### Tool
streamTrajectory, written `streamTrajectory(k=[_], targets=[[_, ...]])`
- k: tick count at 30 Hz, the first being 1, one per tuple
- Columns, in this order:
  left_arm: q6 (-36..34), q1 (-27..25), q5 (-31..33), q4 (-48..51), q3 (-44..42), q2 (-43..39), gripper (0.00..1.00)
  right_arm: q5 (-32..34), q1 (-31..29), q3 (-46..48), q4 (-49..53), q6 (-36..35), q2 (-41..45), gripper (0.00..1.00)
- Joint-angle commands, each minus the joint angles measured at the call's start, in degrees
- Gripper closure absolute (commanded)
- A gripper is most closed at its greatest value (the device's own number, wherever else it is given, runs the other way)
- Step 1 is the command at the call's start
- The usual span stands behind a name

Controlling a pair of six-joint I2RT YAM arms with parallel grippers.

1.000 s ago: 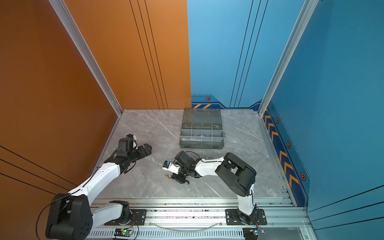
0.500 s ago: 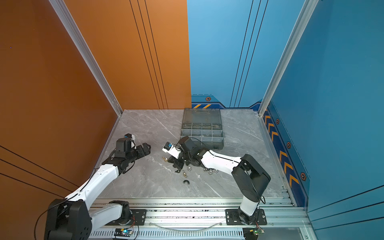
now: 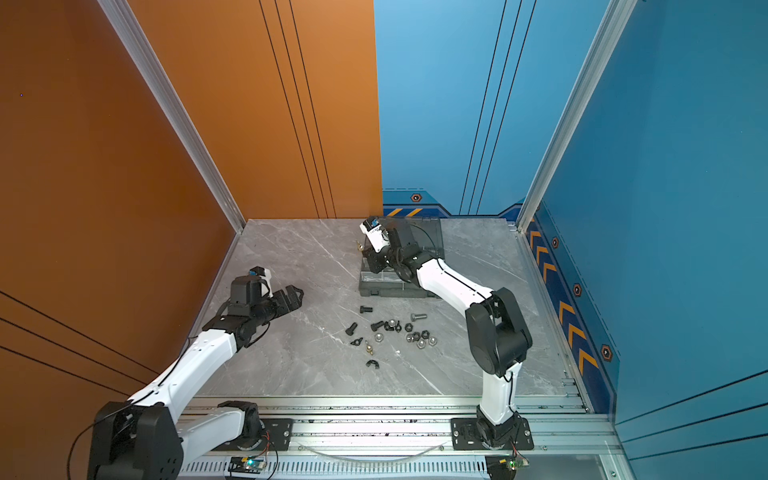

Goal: Sort the screws and nuts into containers
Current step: 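Carry the brass wing nut with the right gripper into the organizer box, then open the right gripper over a compartment and move back toward the parts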

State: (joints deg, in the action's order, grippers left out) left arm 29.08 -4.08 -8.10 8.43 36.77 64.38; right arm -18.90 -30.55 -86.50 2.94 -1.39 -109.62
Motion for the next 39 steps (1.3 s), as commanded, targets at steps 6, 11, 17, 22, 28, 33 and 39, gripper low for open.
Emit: streamTrajectory(k=[6, 11, 17, 22, 28, 33, 39], targets=[[3.00, -0.11, -5.39, -2.43, 0.10, 0.69, 0.02, 5.16, 1.38, -10.03, 8.86, -0.39, -11.37, 1.00], [4.43, -1.67, -6.02, -4.58, 0.25, 2.69, 0.02, 6.30, 1.47, -10.79, 10.99, -1.44, -14.05, 1.00], [4.66, -3.81, -5.85, -5.08, 1.74, 5.95, 0.02, 6.96, 1.43, -10.54, 12.52, -2.64, -15.52, 1.00], [4.96, -5.43, -5.61, -5.42, 2.76, 7.87, 0.02, 7.75, 1.43, -10.47, 13.30, -3.66, -15.80, 1.00], [4.97, -6.72, -5.32, -5.42, 4.09, 9.51, 0.02, 8.90, 1.48, -10.62, 13.67, -3.86, -15.49, 0.89], [4.97, -7.30, -5.51, -5.08, 5.05, 10.47, 0.03, 9.37, 1.48, -10.46, 13.85, -4.14, -14.27, 0.68], [4.89, -8.04, -5.24, -4.59, 5.94, 10.63, 0.02, 8.60, 1.04, -7.36, 12.97, -4.67, -9.63, 0.62]])
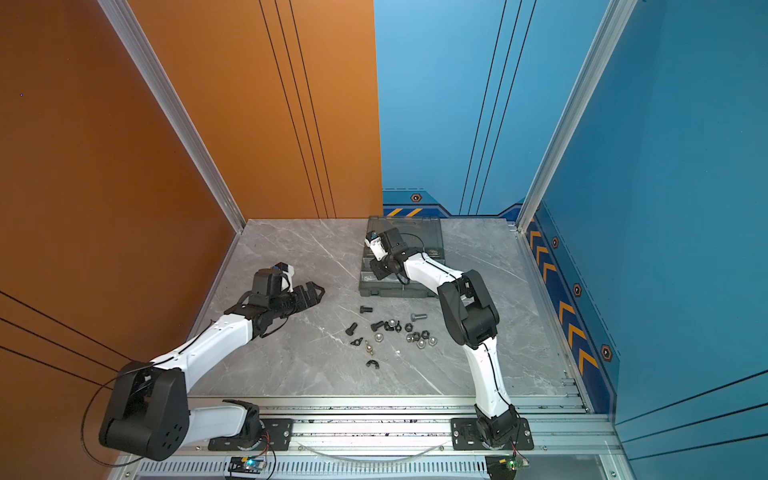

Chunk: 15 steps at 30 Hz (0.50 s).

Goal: Sort the screws and nuts into containers
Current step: 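Open the right gripper over a compartment and move back toward the parts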

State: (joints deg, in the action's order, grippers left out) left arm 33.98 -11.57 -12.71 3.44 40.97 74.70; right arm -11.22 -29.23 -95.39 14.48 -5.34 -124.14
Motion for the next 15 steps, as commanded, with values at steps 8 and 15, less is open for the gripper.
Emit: streamTrajectory(k=[8, 15], targets=[[0.21, -1.26, 0.21, 0.17, 2.11, 0.71, 0.02, 0.61, -3.56, 12.67, 3.07, 1.24, 17.89, 0.58], [0.01, -1.56, 0.41, -0.20, 2.65, 2.00, 0.02, -0.34, -8.97, 25.80, 2.69, 5.68, 27.53, 0.56]])
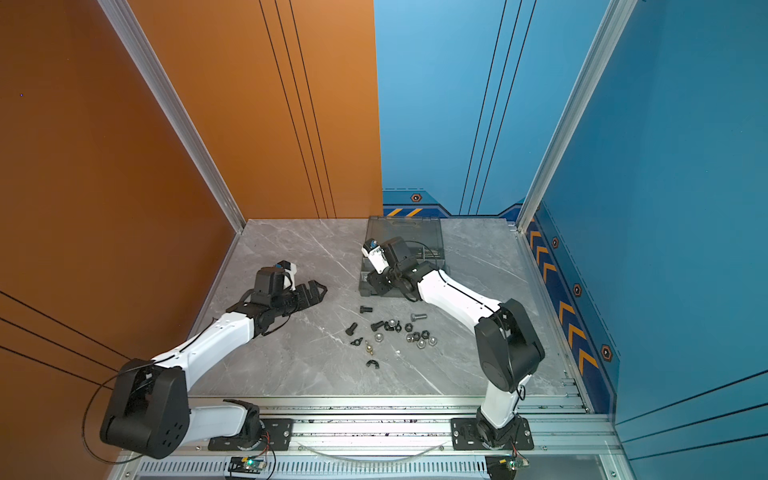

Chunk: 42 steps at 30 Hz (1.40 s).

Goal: Sort the screws and nuts into containers
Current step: 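Open the right gripper over a compartment and move back toward the parts, then lower the right gripper and grasp a second brass wing nut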

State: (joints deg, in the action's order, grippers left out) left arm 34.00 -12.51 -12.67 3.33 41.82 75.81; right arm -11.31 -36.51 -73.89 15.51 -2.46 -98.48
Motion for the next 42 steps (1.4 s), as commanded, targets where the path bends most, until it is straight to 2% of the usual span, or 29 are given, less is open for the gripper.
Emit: streamTrajectory(k=[1, 6, 11, 15, 19, 24, 30, 42], targets=[[-0.11, -0.67, 0.54, 0.31, 1.86, 0.96, 0.03, -0.45, -2.68, 6.03, 1.48, 2.97, 2.94, 0.56], [-0.10, -0.67, 0.65, 0.51, 1.60, 0.86, 0.02, -0.19, -7.39, 12.39, 1.13, 5.08, 6.68, 0.56], [0.06, -0.88, 0.63, 0.15, 1.19, 0.79, 0.02, 1.99, -10.68, 16.28, -0.02, 11.02, 8.09, 0.56], [0.20, -1.09, 0.23, 0.12, 0.81, 0.70, 0.02, 6.28, -13.38, 16.86, -0.41, 18.06, 7.35, 0.56], [0.33, -1.33, -0.06, 0.71, 0.88, 0.00, 0.02, 12.74, -16.84, 16.00, 0.52, 22.02, 5.51, 0.56], [0.29, -1.33, 0.28, 1.05, 0.11, -1.84, 0.02, 15.74, -18.71, 14.62, 2.37, 24.51, 2.76, 0.56], [0.32, -1.38, 0.39, 1.29, -0.25, -1.96, 0.02, 17.07, -18.86, 14.10, 2.86, 25.84, 0.68, 0.62], [0.24, -1.40, 0.31, 1.24, -0.33, -1.96, 0.02, 14.66, -19.03, 12.34, 2.83, 25.49, -1.88, 0.68]])
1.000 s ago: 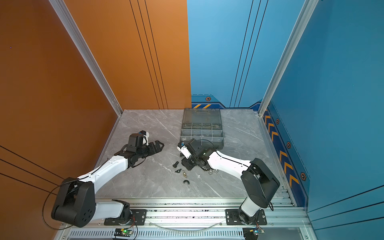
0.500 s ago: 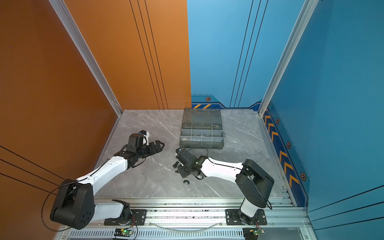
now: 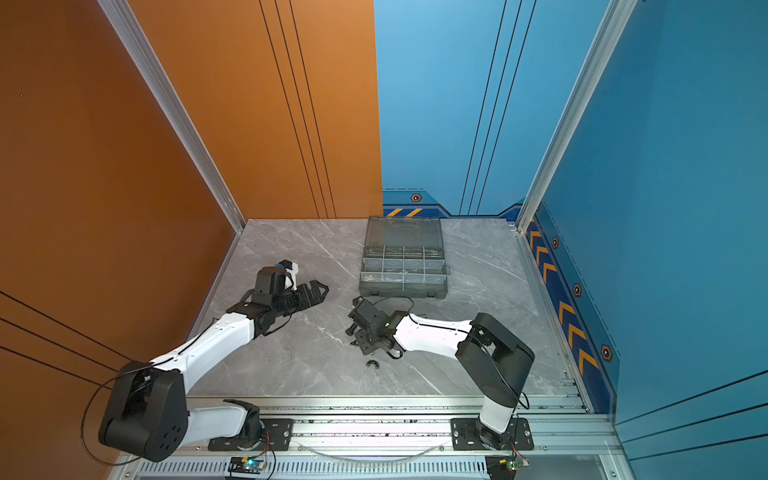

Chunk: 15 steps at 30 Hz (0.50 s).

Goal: Sort the screws and nuts into containers
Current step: 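Lower the right gripper and grasp a second brass wing nut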

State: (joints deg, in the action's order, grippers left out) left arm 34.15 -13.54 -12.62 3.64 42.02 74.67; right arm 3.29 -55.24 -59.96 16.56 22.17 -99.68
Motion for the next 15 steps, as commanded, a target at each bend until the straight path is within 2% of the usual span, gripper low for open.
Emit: streamTrajectory(k=[1, 6, 15], targets=[[-0.02, -0.36, 0.35, 0.89, -0.69, -0.96, 0.02, -0.01, -0.30, -1.57, 1.80, 0.85, -0.76, 0.70], [-0.29, -0.37, 0.26, 0.90, -0.70, -1.01, 0.02, -0.65, -0.35, -1.50, 1.81, 1.03, -1.71, 0.76], [-0.36, -0.41, 0.24, 1.04, -0.61, -0.63, 0.02, -1.94, -0.70, -1.67, 1.55, 1.03, -2.25, 0.78]])
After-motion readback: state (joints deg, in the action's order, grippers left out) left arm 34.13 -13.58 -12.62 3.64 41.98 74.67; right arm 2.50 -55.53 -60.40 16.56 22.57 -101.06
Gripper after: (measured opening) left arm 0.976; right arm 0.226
